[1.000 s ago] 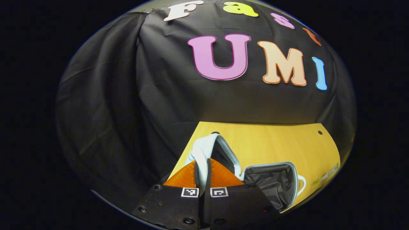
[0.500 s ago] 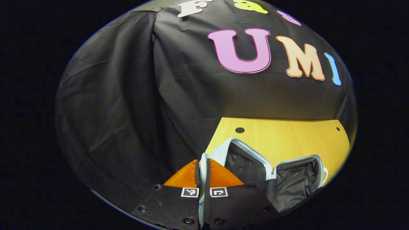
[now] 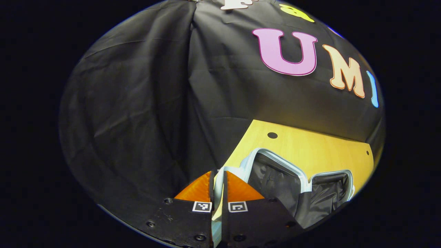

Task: First open the suitcase, pack the skin care products into it, and then close the suitcase.

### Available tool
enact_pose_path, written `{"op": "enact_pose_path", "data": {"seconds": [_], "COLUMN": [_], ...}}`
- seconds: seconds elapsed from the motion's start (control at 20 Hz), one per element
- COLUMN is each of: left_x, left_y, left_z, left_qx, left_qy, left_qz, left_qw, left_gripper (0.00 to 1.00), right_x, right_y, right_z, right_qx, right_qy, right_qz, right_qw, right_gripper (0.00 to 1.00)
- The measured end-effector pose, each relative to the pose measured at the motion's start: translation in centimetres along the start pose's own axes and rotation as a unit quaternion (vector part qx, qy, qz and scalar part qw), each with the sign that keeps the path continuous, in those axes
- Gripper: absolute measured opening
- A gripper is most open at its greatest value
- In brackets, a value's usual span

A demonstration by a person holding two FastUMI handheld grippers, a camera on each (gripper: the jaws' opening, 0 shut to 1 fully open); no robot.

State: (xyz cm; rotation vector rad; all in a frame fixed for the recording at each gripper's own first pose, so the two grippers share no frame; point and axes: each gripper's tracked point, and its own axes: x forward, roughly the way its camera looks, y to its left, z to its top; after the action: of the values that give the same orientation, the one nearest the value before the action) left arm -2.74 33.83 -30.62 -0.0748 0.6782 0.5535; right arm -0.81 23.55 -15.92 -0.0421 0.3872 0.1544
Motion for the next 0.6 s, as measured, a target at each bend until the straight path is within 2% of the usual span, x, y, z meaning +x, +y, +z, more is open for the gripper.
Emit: {"op": "enact_pose_path", "data": {"seconds": [0.15, 0.35, 0.45, 0.5, 0.55, 0.6], "left_x": [-0.1, -2.4, -4.2, -5.5, -6.9, -8.3], "left_y": [1.9, 0.4, -0.6, -1.2, -2.1, -2.8], "left_z": [-0.7, 2.8, 5.1, 6.0, 7.1, 7.7], "left_qx": [0.003, -0.034, -0.049, -0.057, -0.061, -0.067], "left_qy": [-0.009, -0.086, -0.137, -0.163, -0.188, -0.206], "left_qz": [0.029, 0.012, 0.016, 0.015, 0.01, 0.006], "left_qw": [1.0, 0.996, 0.989, 0.985, 0.98, 0.976], "left_gripper": [0.07, 0.41, 0.77, 0.92, 0.95, 0.94], "right_x": [-0.1, -0.3, -0.5, -0.6, -0.6, -0.7], "right_y": [0.1, -0.4, -1.3, -1.7, -2.3, -3.2], "right_z": [0.2, 0.8, 1.4, 1.8, 2.3, 2.7], "right_qx": [-0.002, -0.006, -0.008, -0.007, -0.006, -0.004], "right_qy": [-0.001, -0.012, -0.024, -0.031, -0.039, -0.048], "right_qz": [0.002, 0.003, 0.001, 0.001, -0.002, -0.007], "right_qw": [1.0, 1.0, 1.0, 0.999, 0.999, 0.999], "right_gripper": [0.98, 0.96, 0.98, 0.99, 0.99, 0.99]}}
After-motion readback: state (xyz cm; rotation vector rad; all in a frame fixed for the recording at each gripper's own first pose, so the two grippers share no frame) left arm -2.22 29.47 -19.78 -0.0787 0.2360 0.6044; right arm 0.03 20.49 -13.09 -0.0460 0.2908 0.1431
